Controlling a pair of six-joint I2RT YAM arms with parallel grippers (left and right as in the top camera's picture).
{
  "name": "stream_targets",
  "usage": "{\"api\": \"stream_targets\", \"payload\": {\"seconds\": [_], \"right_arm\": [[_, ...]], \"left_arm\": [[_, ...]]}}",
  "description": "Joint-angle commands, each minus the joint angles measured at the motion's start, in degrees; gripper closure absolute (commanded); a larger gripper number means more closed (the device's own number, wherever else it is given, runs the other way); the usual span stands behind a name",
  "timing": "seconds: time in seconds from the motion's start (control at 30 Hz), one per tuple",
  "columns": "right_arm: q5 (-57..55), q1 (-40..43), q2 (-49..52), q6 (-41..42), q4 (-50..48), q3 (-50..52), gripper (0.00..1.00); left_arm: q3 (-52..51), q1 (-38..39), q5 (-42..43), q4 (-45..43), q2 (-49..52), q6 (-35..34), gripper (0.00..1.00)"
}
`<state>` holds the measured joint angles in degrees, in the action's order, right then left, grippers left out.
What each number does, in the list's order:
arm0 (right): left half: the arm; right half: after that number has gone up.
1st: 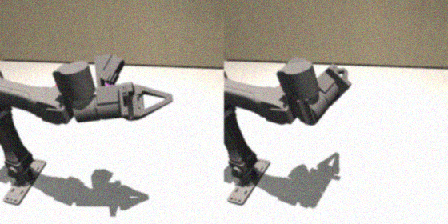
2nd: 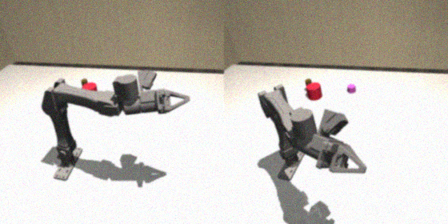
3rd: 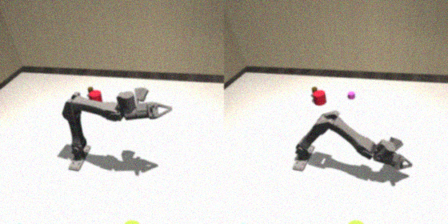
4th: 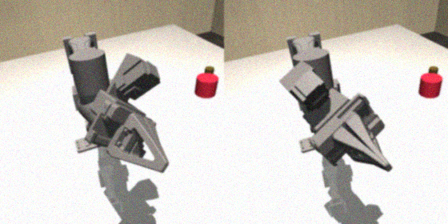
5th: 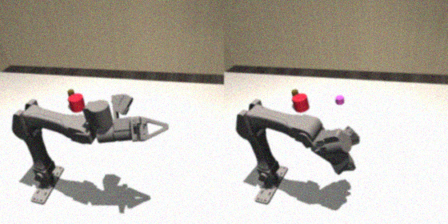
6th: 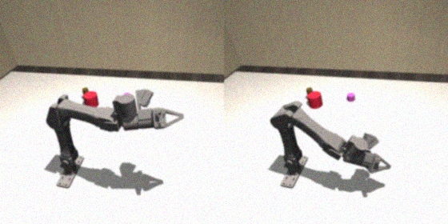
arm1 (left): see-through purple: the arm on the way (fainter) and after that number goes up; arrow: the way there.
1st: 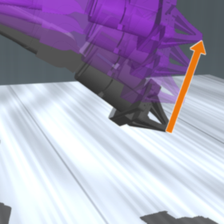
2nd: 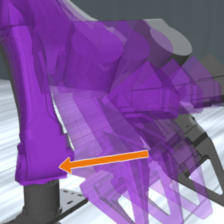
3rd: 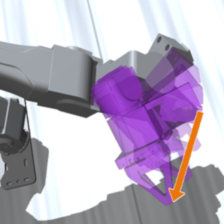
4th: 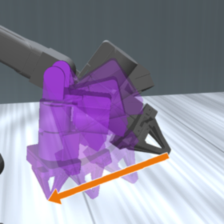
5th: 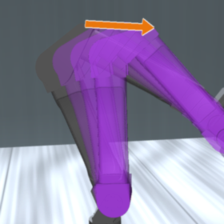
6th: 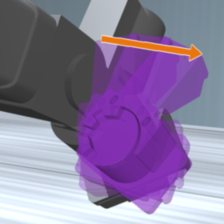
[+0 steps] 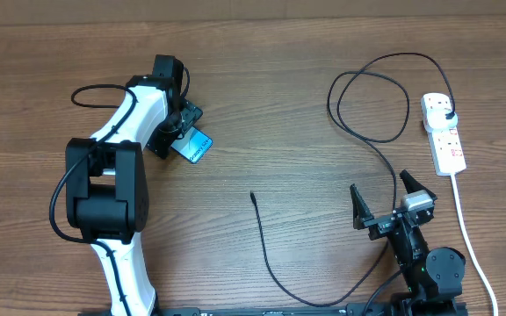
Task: Plug charger to phone and switch on socket
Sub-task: 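Close the left gripper on the phone's bottom edge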
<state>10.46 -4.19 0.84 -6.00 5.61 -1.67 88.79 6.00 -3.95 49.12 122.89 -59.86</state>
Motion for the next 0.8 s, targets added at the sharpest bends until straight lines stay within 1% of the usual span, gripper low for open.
{"api": "stream_targets", "payload": {"seconds": [0.0,0.77], "right_arm": [[-0.11,-0.35,-0.68,0.37,-0.37,0.61,0.0],[-0.11,-0.35,-0.68,0.37,-0.37,0.61,0.0]], "left_arm": [[-1.9,0.22,-3.37,1.03,2.47,-0.13,0.0],[-1.9,0.24,-3.91,0.22,2.47,0.02,0.0]]}}
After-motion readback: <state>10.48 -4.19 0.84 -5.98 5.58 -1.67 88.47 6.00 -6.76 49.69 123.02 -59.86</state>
